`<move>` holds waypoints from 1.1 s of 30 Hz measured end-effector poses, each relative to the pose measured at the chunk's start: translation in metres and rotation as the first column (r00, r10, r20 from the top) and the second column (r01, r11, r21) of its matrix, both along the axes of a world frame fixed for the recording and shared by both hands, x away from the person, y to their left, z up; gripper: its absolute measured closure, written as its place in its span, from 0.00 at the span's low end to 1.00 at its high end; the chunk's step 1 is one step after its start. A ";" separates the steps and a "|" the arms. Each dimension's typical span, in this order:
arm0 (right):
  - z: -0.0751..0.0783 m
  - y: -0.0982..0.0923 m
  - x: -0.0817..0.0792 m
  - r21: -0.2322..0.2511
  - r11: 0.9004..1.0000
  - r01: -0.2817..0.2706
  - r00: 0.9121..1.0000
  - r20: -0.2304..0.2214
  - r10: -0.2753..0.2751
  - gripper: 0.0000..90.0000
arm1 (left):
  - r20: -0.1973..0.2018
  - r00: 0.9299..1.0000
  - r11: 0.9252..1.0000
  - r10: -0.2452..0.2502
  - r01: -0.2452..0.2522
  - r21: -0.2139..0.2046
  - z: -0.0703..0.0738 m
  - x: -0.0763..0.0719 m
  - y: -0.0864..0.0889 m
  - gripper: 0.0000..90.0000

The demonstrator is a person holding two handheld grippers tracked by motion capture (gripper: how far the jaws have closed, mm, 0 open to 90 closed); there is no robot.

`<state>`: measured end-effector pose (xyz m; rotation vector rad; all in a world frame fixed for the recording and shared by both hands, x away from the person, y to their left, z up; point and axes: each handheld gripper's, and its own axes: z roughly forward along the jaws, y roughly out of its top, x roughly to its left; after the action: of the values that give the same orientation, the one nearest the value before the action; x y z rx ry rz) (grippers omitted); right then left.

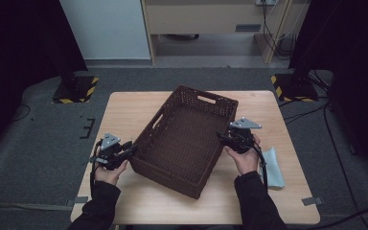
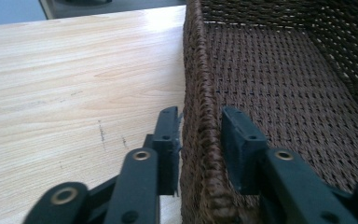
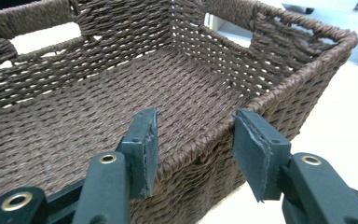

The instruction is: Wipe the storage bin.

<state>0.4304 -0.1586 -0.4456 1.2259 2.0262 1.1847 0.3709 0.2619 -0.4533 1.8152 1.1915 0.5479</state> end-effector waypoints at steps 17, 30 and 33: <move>0.005 -0.010 -0.004 0.002 1.000 0.021 1.000 0.012 -0.021 0.52 | -0.007 1.000 1.000 0.014 -0.014 0.002 0.000 0.008 0.001 0.87; 0.003 -0.010 -0.007 0.005 1.000 0.028 0.999 -0.022 -0.028 0.51 | 0.011 1.000 1.000 0.009 -0.009 -0.001 0.000 0.004 0.003 0.74; 0.004 -0.012 -0.015 0.018 1.000 0.023 0.999 -0.025 -0.023 0.50 | 0.001 1.000 1.000 0.031 -0.031 0.004 0.001 0.006 0.003 0.80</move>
<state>0.4152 -0.1709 -0.4417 1.2753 2.0186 1.1846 0.3772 0.2653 -0.4528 1.8026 1.2205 0.5692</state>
